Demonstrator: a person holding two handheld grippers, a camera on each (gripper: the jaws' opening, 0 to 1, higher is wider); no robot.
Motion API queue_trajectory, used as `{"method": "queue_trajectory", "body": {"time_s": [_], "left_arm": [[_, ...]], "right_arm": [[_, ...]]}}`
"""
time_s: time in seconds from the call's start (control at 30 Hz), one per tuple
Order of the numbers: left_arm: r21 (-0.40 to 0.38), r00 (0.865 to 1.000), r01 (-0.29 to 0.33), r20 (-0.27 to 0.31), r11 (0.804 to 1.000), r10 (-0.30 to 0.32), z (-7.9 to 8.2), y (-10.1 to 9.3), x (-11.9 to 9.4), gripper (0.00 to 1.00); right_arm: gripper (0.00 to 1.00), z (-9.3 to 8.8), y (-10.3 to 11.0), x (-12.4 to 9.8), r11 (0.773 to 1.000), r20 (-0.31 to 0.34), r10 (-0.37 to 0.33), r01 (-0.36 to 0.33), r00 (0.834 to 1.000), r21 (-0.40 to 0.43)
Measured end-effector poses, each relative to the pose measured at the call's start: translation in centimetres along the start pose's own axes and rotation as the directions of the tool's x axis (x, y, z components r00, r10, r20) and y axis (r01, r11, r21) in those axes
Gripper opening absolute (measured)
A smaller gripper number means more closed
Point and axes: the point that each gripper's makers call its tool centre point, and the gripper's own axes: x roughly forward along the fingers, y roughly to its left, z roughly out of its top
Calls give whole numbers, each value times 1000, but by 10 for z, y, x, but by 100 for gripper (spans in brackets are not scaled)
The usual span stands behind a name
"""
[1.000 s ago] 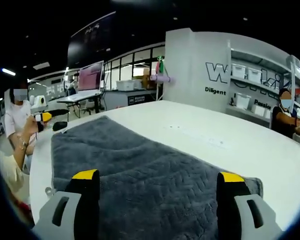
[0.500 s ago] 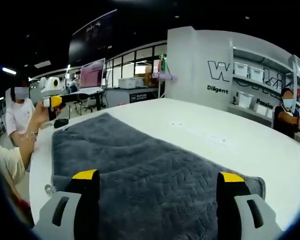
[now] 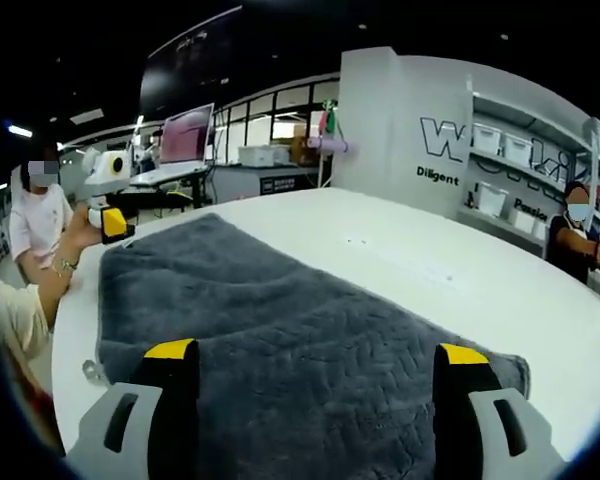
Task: Fold the towel on the table until its edges align and the towel forms a compact rectangular stack.
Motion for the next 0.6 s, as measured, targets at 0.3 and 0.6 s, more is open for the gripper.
{"method": "queue_trajectory", "body": {"time_s": [0.3,0.6], "left_arm": [[49,996,-17,-82,999,21,-19,0,2,93],[40,996,27,-80,999,-24,-17,-14,1,90]], "right_arm": [[98,-7,-2,-20,999,35,23,-22,999,-34],[79,-21,3,-68,997,104,77,-75,992,-19]]}}
